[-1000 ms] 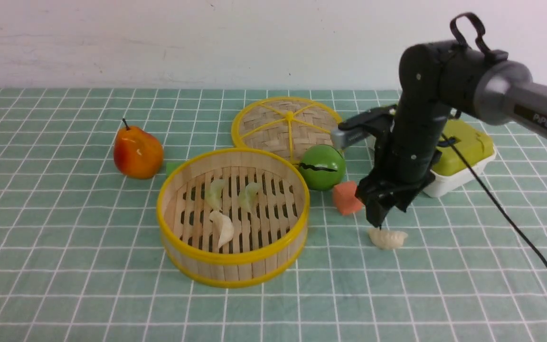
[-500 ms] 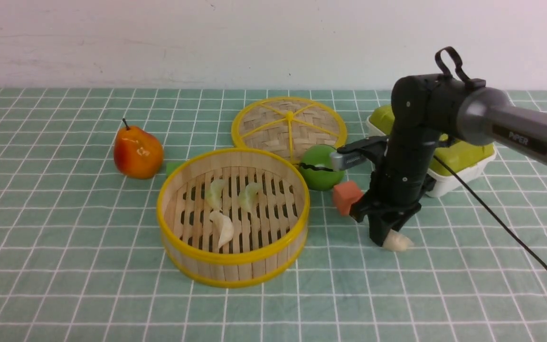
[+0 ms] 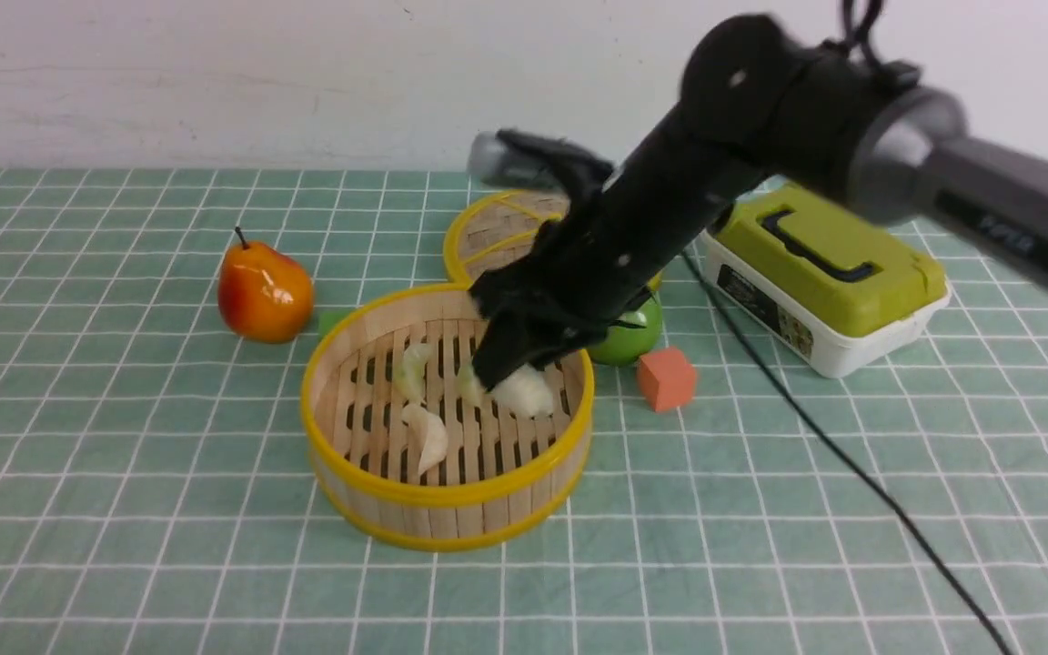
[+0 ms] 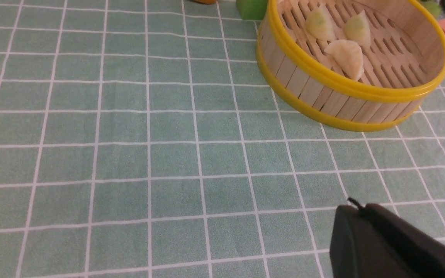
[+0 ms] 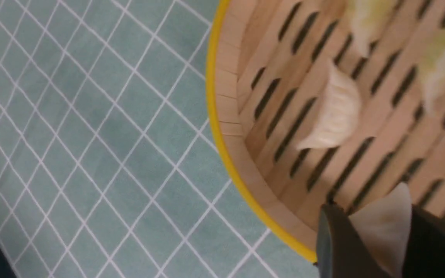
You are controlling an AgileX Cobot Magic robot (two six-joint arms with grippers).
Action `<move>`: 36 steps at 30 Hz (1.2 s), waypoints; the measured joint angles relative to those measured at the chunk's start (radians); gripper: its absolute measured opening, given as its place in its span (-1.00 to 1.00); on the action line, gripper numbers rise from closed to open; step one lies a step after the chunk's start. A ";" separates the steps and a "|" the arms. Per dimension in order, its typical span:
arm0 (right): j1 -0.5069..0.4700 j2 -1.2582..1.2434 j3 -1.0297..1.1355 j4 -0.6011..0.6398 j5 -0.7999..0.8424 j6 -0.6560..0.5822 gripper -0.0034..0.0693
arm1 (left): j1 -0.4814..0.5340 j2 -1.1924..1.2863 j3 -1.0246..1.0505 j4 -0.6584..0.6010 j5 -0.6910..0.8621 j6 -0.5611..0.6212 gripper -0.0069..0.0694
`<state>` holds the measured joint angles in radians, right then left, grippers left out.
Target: Put the dumplings into the steamer on the table with the blue tablecloth.
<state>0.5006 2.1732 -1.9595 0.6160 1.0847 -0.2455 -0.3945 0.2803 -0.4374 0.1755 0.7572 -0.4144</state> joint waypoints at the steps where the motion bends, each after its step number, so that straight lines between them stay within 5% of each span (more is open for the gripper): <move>1: 0.014 0.023 0.000 -0.014 -0.022 0.010 -0.42 | 0.000 0.000 0.000 0.000 0.000 -0.001 -0.79; 7: 0.029 0.101 0.003 -0.098 -0.162 0.105 -0.41 | 0.000 0.000 0.000 0.000 0.002 -0.004 -0.77; 14: 0.028 0.103 0.003 -0.139 -0.212 0.204 0.06 | 0.000 0.000 0.000 0.000 0.002 -0.004 -0.77; 19: 0.020 0.086 0.003 -0.146 -0.189 0.207 0.13 | 0.000 0.000 0.000 0.000 0.002 -0.004 -0.76; 26: -0.016 -0.180 0.011 -0.289 -0.079 0.146 -0.35 | 0.000 0.000 0.000 0.000 0.002 -0.004 -0.74; 31: -0.017 -0.570 0.112 -0.568 0.062 0.138 -0.94 | 0.000 0.000 0.000 0.000 0.002 -0.004 -0.72; 36: -0.017 -0.904 0.441 -0.761 -0.002 0.246 -0.96 | 0.000 0.000 0.000 0.000 0.002 -0.004 -0.72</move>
<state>0.4834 1.2694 -1.5189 -0.1455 1.0822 0.0000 -0.3945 0.2803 -0.4374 0.1755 0.7592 -0.4184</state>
